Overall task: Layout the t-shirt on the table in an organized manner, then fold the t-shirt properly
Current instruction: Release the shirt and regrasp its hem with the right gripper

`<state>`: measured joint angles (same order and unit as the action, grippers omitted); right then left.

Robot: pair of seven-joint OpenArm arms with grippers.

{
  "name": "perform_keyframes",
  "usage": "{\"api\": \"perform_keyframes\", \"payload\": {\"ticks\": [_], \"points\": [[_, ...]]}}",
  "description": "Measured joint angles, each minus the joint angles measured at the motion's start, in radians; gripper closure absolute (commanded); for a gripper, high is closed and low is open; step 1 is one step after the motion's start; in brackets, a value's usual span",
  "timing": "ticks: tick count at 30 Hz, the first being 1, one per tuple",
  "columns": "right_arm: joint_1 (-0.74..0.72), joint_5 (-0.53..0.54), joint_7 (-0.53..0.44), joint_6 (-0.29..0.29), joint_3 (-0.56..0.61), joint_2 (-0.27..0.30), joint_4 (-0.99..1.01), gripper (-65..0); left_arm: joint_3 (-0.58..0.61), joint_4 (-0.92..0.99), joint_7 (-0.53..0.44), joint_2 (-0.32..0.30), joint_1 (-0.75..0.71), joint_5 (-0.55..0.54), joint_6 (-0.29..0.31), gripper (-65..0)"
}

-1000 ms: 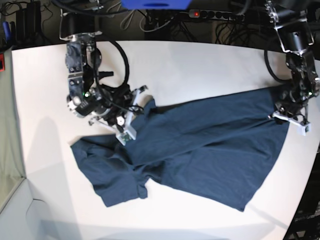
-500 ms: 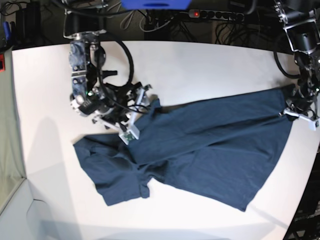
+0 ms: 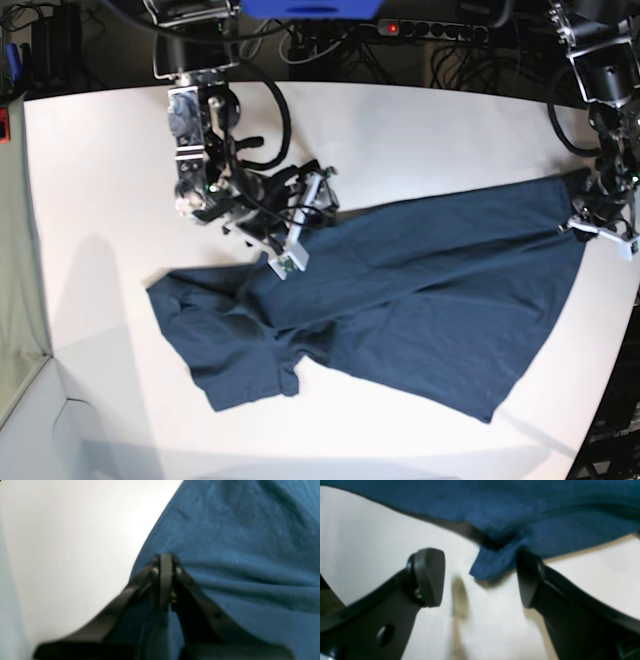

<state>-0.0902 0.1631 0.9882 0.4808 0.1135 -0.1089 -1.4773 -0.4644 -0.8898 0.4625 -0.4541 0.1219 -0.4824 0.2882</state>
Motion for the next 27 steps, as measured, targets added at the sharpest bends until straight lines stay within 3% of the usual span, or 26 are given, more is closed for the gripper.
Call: {"api": "perform_keyframes", "payload": {"ticks": [14,23,25,27], "points": [[-0.009,0.000,-0.014,0.000,-0.050,0.050,0.025,-44.9,0.000,0.000,0.000,0.001,0.000,0.000,0.000,-0.4],[-0.045,0.028,-0.153,0.000,-0.050,0.025,0.149,-44.5,0.000,0.000,0.000,0.003,0.000,0.000,0.000,-0.4],[-0.043,0.027,-0.163,0.001,-0.050,0.023,0.149,-41.7,0.000,0.000,0.000,0.003,0.000,0.000,0.000,-0.4],[-0.041,0.027,-0.171,0.004,-0.050,0.023,0.150,-32.8,0.000,0.000,0.000,0.002,0.000,0.000,0.000,-0.4]]}}
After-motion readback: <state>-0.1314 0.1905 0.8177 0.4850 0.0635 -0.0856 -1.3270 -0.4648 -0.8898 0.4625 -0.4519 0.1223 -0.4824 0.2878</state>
